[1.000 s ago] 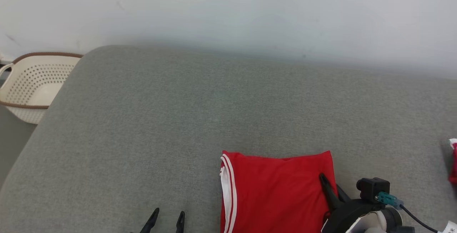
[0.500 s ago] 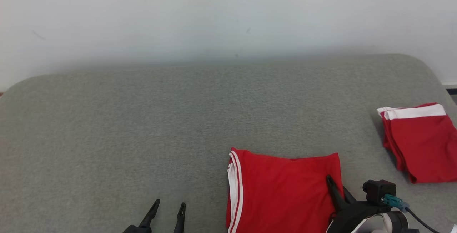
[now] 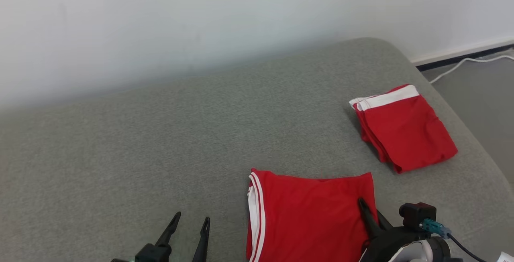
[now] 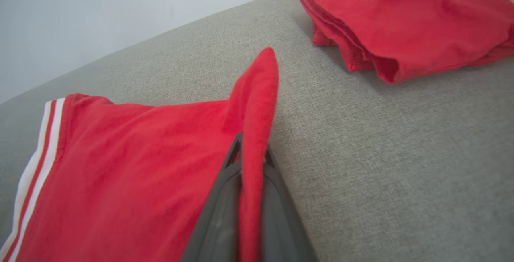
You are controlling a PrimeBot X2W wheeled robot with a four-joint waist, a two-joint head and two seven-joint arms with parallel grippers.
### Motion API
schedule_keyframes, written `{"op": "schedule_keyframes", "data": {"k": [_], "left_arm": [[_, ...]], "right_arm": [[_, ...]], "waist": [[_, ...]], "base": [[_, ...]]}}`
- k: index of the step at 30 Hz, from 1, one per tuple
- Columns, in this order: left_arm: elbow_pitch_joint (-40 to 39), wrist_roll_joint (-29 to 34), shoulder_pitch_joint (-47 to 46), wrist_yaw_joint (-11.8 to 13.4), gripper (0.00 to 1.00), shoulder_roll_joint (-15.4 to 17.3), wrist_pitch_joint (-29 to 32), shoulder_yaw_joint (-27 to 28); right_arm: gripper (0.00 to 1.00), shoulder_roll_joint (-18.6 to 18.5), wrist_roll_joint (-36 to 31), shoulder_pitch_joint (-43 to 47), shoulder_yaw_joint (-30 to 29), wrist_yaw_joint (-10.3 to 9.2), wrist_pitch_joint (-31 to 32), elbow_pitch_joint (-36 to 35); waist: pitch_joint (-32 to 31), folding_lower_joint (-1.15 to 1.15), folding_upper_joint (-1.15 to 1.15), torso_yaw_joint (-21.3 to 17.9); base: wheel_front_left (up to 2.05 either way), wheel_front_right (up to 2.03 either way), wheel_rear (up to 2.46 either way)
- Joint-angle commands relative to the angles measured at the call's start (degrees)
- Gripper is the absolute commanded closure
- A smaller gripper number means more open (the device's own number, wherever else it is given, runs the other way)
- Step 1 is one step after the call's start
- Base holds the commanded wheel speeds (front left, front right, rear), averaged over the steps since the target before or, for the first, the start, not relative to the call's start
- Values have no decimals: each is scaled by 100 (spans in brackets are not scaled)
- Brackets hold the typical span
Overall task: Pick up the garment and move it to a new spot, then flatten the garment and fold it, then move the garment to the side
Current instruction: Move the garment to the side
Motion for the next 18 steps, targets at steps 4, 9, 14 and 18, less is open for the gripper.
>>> {"op": "schedule_keyframes", "data": {"k": [4,9,14,18], "left_arm": [[-166,85,-114,-15,0,8,-5,-33],[-318,159,-226,40,0,9,-4,-119],[-425,241,-231,52,0,9,-4,-199],[-398,322,-298,33,0,10,-5,-200]], "right_arm": [[100,-45,50,-14,130,0,-4,-19],[100,-123,1,-177,229,0,-4,-6],[100,-219,-135,-447,286,0,-4,-62],[100,-287,-245,-839,109,0,-4,-152]], "waist": [[126,0,0,-505],[218,0,0,-468],[340,0,0,-279],[544,0,0,-108]], "base": [[0,0,0],[0,0,0],[0,0,0],[0,0,0]]}}
